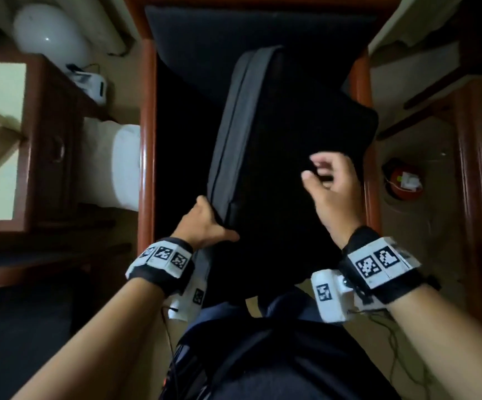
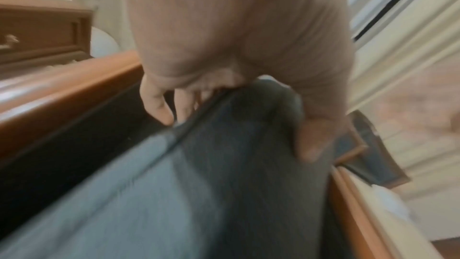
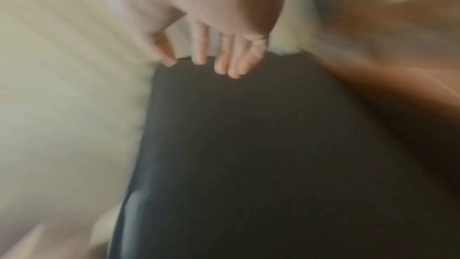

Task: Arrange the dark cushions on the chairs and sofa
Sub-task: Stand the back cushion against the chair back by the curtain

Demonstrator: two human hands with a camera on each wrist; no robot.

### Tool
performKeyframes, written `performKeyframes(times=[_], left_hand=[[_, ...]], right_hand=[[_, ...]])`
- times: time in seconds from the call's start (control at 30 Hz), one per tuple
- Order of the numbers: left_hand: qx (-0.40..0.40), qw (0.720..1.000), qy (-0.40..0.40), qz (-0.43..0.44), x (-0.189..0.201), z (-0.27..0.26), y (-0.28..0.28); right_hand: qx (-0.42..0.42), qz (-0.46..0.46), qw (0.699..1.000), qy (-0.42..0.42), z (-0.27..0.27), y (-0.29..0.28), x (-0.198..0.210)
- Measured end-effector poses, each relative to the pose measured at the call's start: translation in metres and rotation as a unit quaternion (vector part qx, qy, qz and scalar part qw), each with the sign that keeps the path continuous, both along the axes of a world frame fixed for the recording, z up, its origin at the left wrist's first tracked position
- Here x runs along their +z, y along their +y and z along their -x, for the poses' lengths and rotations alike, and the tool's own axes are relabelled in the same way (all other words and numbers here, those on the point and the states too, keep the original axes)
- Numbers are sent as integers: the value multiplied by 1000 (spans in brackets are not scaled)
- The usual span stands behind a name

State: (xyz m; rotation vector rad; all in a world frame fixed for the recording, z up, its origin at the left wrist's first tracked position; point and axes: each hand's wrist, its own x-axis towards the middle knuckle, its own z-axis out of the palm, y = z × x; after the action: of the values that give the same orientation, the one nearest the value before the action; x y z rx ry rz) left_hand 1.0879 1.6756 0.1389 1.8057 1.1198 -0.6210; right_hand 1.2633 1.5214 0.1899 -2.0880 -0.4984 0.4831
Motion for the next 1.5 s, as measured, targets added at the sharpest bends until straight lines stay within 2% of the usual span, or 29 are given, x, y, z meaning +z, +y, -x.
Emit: performKeyframes(times=[0.03,0.07,0.1,0.17,0.2,0.27,0.33,0.4,0.47,0.53,0.6,0.67,0.73,0.8,0.93,1.03,1.13,1.23,1.37,1.5], left_hand=[[7,1000,-8,-5,1,1,-2],[14,1000,-11,-7,3,1,-3],[19,1000,-14,-10,4,1,-5],[25,999,-19,-21,8,1,-9],[25,999,-23,-25,11,1,-13],[21,999,-36,-32,20,-3,-22],[15,998,-58,-31,28,-13,-34],[20,994,-102,-20,33,-32,-50],[36,989,-146,-10,36,-54,-68],[28,989,-144,-3,35,-72,-87],[-3,995,-98,21,30,-82,-108],[21,994,-71,85,24,-86,-126],[75,985,-87,127,21,-90,-141],[102,979,-108,137,23,-98,-151],[89,982,-126,108,32,-119,-168],[53,990,-109,78,44,-130,-181],[53,995,-81,32,50,-141,-188],[65,996,-54,-13,53,-151,-188],[74,997,-7,-13,56,-163,-179],[29,999,16,-36,57,-156,-147]], right_hand=[[115,13,989,-95,2,9,12],[214,27,961,-173,3,18,22],[290,48,931,-219,4,28,29],[406,118,872,-246,4,49,38],[466,173,827,-261,5,59,41],[571,281,698,-327,10,78,43],[632,359,565,-390,11,96,35],[660,422,476,-400,8,111,17],[667,488,417,-378,-3,118,3],[671,530,391,-340,-21,114,-3],[688,522,384,-327,-41,102,1],[701,503,383,-330,-64,92,8],[706,492,388,-331,-87,84,21],[705,477,405,-335,-106,79,30],[695,446,461,-326,-138,60,30],[680,410,519,-317,-151,47,27],[659,381,561,-325,-155,41,24],[640,368,591,-325,-158,40,19],[625,362,613,-319,-162,44,13],[589,337,669,-304,-165,47,10]])
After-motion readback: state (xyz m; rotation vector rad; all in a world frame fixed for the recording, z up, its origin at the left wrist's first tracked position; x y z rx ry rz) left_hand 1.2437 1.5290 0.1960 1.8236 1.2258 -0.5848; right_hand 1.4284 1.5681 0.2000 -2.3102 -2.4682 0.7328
